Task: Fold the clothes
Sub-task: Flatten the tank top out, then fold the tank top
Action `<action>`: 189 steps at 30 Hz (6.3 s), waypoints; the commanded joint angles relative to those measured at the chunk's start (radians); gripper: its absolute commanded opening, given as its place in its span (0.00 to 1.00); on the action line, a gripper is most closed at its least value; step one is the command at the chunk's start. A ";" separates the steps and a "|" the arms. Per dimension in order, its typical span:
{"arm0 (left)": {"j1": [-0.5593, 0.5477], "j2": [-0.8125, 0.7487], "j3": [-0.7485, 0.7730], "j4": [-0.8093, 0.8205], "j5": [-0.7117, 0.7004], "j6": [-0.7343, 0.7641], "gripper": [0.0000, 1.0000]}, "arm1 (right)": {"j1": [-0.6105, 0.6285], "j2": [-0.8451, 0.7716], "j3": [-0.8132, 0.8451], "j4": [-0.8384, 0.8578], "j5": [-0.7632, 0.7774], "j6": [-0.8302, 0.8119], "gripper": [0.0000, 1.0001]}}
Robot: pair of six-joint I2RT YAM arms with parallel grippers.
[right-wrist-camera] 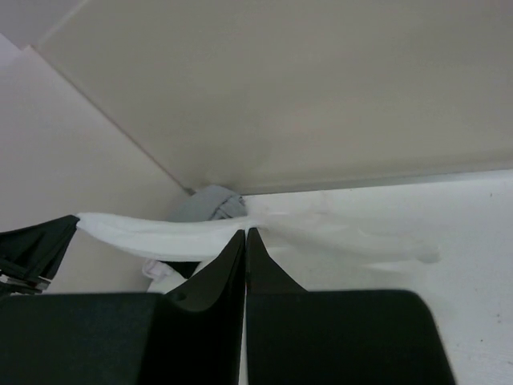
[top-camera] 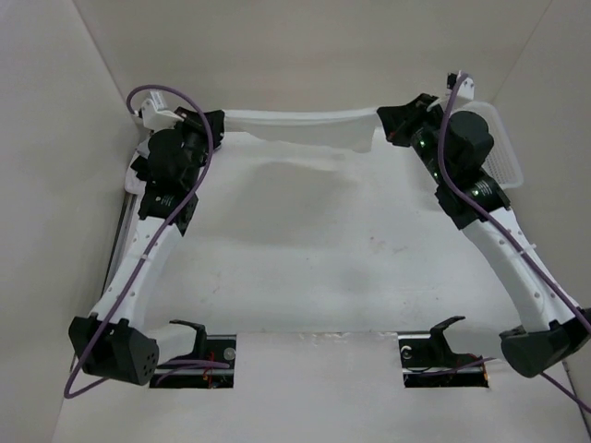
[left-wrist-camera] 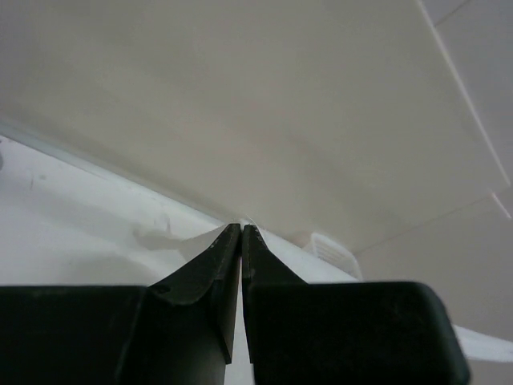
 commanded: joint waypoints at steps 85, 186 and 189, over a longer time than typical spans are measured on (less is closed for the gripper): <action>-0.072 0.144 -0.871 0.352 -0.108 -0.096 0.37 | 0.079 0.298 -0.913 0.559 -0.066 0.350 0.36; -0.138 -0.217 -0.996 0.178 -0.111 -0.096 0.26 | 0.119 -0.067 -1.051 0.290 0.031 0.294 0.34; -0.136 -0.358 -0.973 0.072 -0.136 -0.110 0.30 | 0.155 -0.129 -1.025 0.244 0.040 0.286 0.36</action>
